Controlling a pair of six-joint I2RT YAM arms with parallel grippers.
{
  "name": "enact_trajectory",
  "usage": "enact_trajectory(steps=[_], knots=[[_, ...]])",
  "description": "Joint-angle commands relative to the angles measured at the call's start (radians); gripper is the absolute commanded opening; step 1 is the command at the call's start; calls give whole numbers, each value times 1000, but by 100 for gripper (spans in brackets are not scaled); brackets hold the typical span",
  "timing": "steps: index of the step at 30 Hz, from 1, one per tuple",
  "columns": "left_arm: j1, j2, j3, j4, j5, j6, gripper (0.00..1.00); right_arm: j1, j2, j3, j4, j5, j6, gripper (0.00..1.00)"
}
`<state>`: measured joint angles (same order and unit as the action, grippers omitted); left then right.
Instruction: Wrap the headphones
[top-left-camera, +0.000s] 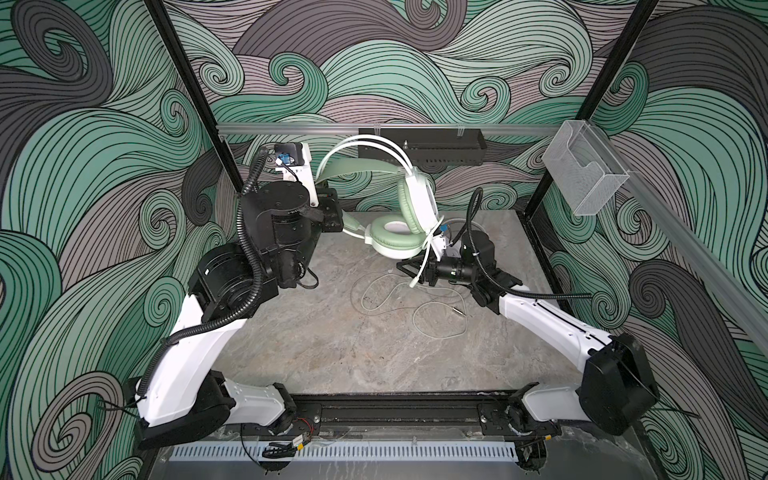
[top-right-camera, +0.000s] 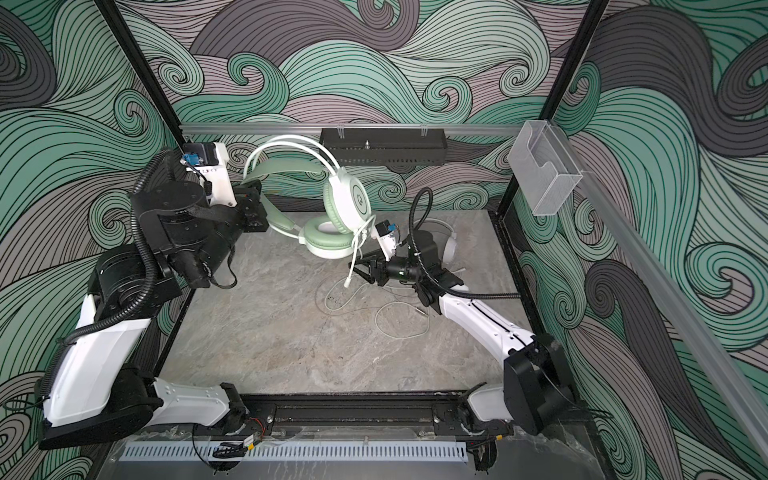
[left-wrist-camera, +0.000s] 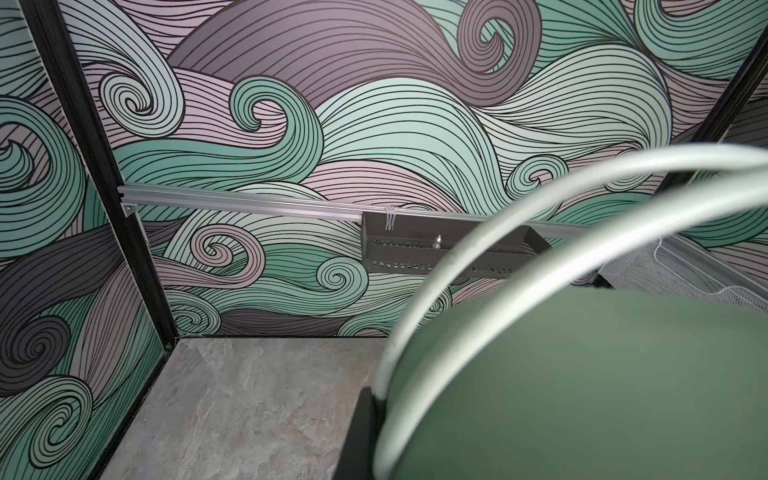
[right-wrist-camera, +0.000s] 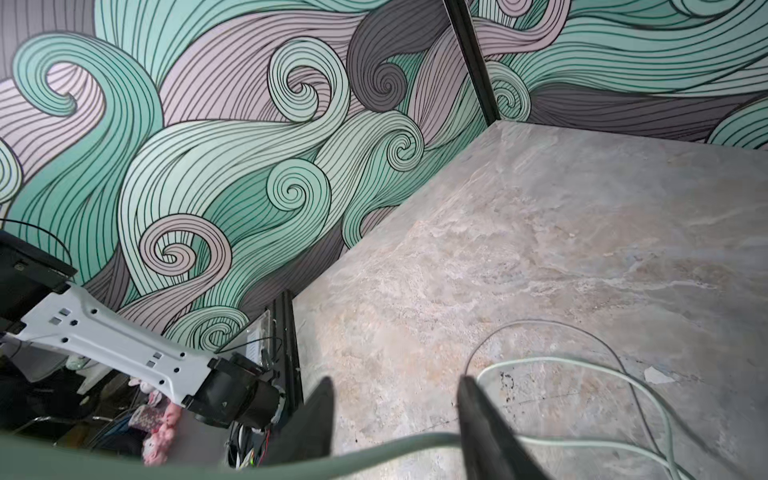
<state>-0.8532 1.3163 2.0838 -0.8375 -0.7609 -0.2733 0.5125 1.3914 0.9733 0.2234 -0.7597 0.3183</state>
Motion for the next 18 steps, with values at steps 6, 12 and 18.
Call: enact_trajectory(steps=[6,12,18], knots=[[111,-9,26,30,21,-153,0,15,-173,11,-307,130,-201,0],[245,-27,-48,22,52,-161,0,6,-372,47,-525,400,-315,0],[285,-50,-171,72,29,-105,0,14,-420,228,-687,414,-438,0]])
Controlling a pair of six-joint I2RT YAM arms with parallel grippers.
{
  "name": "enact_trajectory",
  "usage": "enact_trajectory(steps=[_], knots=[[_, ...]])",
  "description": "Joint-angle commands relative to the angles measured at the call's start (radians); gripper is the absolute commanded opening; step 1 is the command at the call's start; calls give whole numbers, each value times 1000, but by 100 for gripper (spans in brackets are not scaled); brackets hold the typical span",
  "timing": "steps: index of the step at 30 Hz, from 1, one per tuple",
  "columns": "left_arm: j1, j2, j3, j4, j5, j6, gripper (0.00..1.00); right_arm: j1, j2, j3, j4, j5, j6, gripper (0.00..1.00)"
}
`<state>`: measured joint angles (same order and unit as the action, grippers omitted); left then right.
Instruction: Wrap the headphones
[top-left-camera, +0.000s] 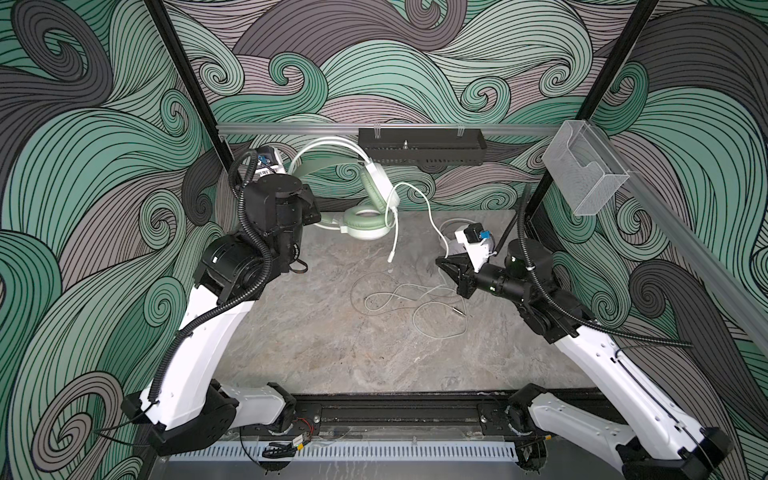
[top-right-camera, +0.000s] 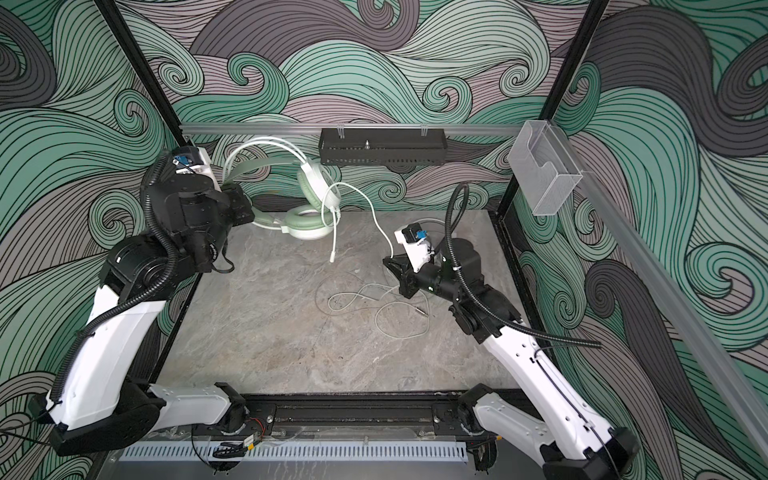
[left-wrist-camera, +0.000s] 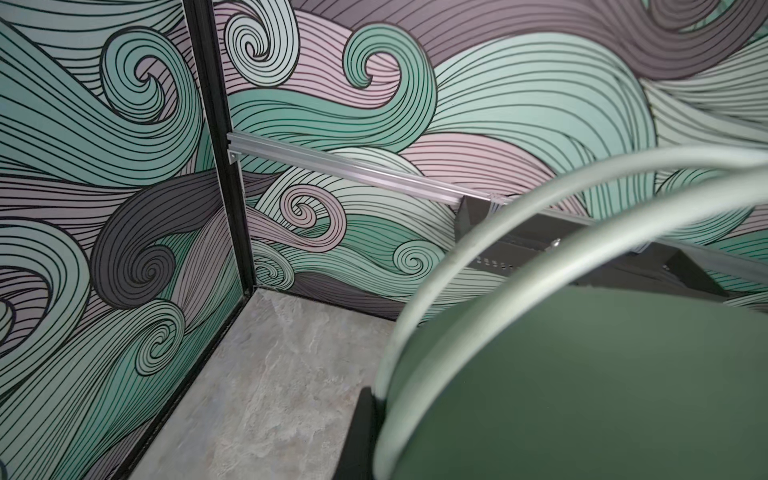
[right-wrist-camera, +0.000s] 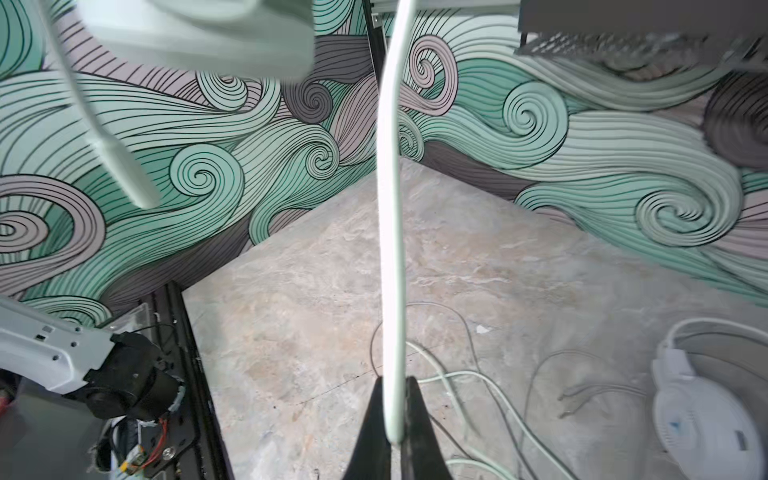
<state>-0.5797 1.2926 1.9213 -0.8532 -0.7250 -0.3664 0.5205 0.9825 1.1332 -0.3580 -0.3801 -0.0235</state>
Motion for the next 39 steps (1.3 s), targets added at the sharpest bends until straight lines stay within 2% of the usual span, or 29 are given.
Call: enact_trajectory(steps=[1,6,9,12,18,24,27,34,39], knots=[[17,-23,-21,85,-8,-20,0,20,-7,101,-126,10,-112,0],[55,-12,-56,100,36,-77,0,197,8,171,-205,-12,-163,0],[95,-2,-44,107,73,-102,0,336,16,151,-253,19,-181,0],[121,12,-10,110,97,-104,0,419,23,92,-280,22,-184,0],[152,14,1,124,150,-107,0,481,37,15,-326,29,-218,0],[177,1,-66,142,198,-142,0,567,121,118,-367,37,-265,0],[221,-12,-99,177,231,-171,0,621,169,126,-393,37,-284,0],[367,45,42,191,366,-254,0,630,213,-70,-397,74,-271,0],[412,52,112,186,435,-299,0,494,179,-137,-342,89,-177,0]])
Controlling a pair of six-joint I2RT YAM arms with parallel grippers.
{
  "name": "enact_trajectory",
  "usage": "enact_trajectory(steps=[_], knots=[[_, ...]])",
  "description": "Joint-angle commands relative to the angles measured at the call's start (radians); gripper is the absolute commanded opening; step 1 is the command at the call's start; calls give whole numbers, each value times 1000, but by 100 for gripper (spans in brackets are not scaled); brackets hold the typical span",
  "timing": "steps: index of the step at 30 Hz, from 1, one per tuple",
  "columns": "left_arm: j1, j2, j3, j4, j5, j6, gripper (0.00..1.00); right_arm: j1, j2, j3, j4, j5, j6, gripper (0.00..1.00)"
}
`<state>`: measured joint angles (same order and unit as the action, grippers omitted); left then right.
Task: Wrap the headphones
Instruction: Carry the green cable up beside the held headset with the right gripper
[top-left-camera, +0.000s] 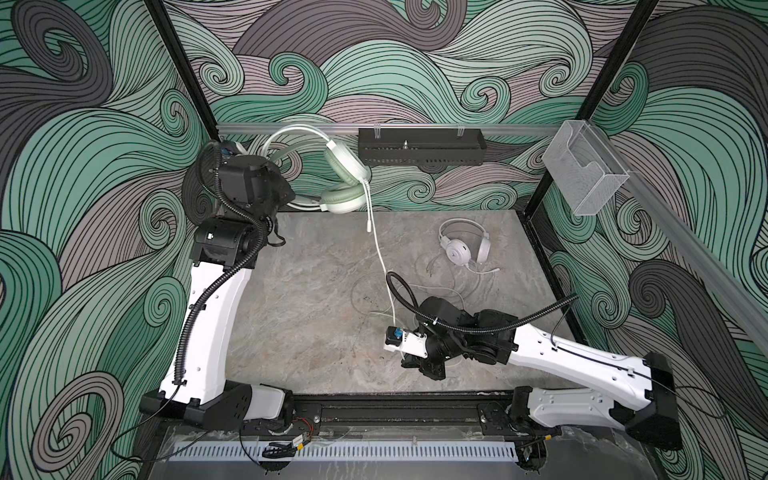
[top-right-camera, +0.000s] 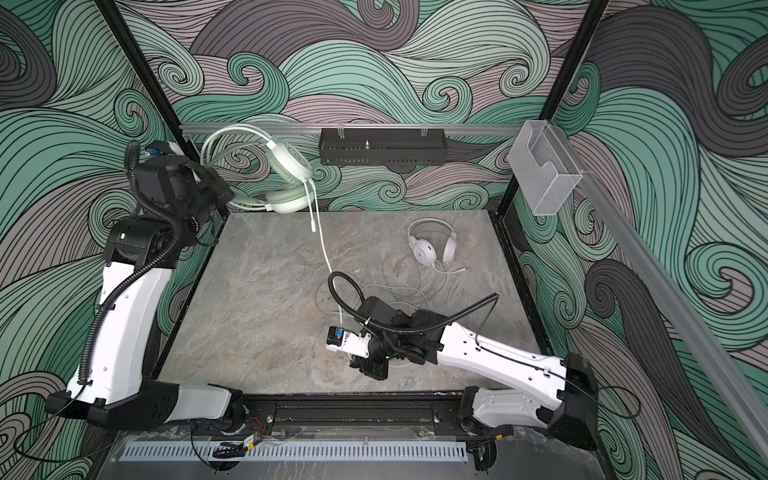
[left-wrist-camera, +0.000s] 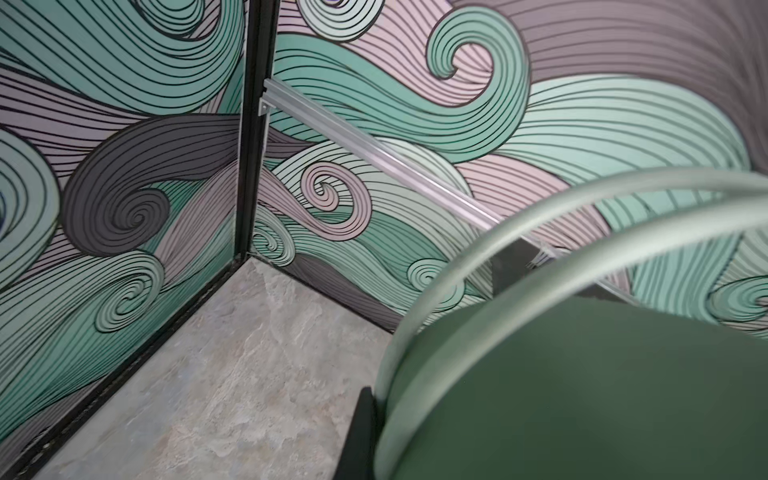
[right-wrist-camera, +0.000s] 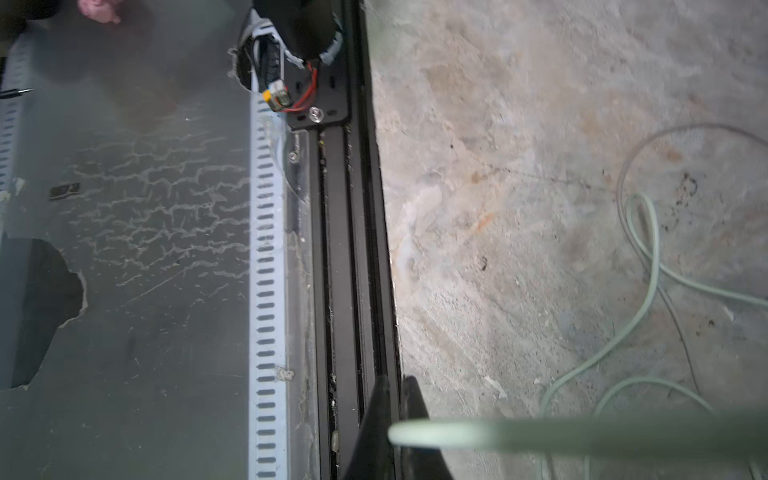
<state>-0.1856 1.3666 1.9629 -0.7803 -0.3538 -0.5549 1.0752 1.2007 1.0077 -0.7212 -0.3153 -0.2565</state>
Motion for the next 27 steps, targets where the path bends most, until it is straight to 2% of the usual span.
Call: enact_trajectory(steps=[1,6,8,12,17,20,23,27], knots=[[20,-28,68,114,67,-112,0,-105,-53,-18,33,31,80,0],[22,-62,22,87,55,-48,0,-344,-112,10,48,39,157,0],[23,-84,-41,87,43,-15,0,-383,-145,57,49,58,138,0],[22,-129,-179,90,9,38,0,-380,-157,204,-17,194,31,0],[21,-149,-271,67,6,92,0,-300,-133,381,-73,432,-156,0],[19,-146,-309,62,37,119,0,-286,-75,515,-119,453,-214,0],[5,-134,-336,60,86,141,0,-219,-7,622,-127,521,-267,0],[-51,-132,-374,68,158,188,0,-160,121,774,-159,587,-313,0]])
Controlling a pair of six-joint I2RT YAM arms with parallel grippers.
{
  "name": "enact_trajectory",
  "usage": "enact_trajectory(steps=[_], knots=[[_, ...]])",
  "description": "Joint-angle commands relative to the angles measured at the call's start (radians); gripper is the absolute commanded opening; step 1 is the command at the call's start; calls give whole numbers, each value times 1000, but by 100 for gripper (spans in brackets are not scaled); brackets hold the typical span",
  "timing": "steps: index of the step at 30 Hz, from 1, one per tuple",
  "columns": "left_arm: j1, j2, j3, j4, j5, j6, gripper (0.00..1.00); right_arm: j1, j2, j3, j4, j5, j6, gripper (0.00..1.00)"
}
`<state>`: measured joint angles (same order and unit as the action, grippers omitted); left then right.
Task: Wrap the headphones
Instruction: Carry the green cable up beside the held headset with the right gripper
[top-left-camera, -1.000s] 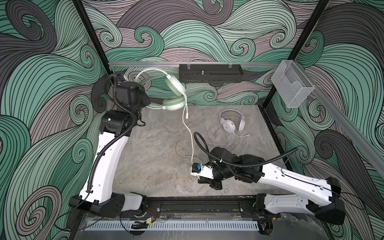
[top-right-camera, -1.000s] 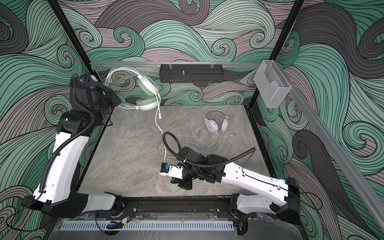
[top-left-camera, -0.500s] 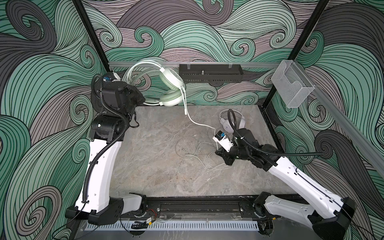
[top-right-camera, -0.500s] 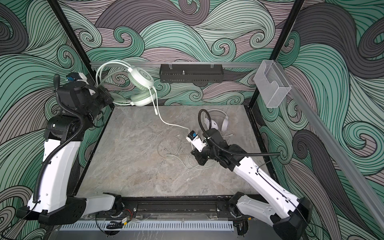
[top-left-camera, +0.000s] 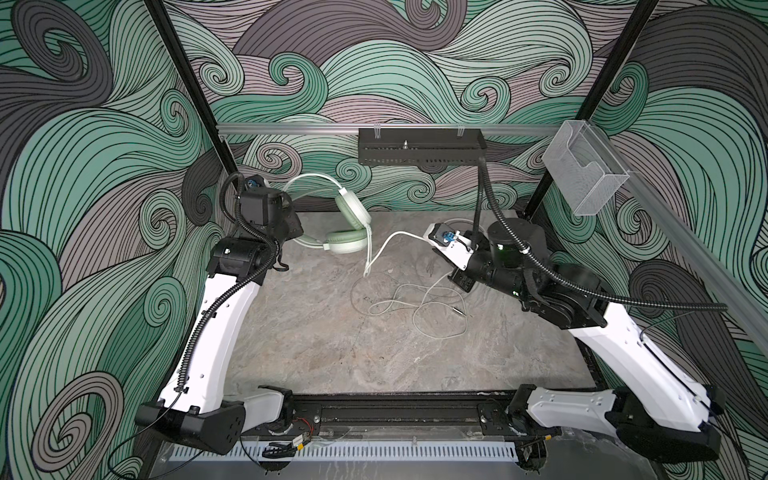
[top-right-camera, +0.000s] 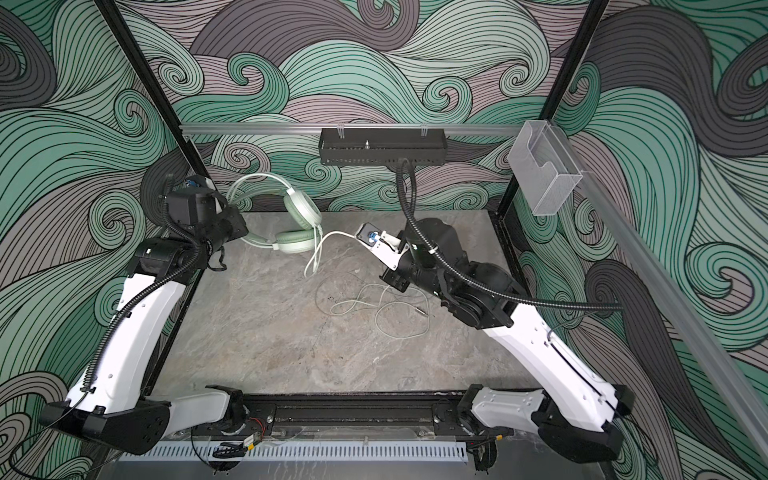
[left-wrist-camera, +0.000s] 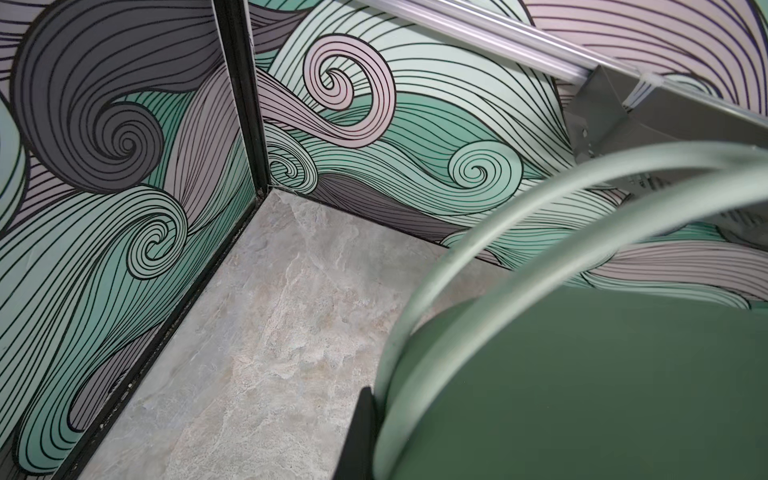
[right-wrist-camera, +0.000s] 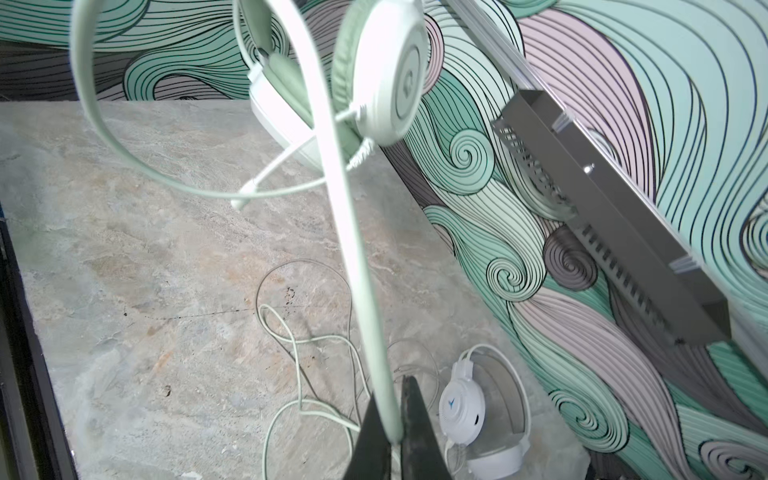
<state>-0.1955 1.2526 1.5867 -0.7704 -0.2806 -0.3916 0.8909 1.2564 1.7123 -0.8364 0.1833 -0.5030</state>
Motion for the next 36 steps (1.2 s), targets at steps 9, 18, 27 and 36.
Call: enact_trajectory(steps=[9,18,27,36], knots=[[-165,-97,-102,26,107,66,0,16,213,287,-49,135,-28,0],[-256,-187,-205,125,236,80,0,-47,250,285,-78,143,58,0],[-300,-187,-211,232,403,0,0,-71,239,240,-85,100,92,0],[-301,-223,-214,299,447,-176,0,-128,171,171,-7,-8,127,12]])
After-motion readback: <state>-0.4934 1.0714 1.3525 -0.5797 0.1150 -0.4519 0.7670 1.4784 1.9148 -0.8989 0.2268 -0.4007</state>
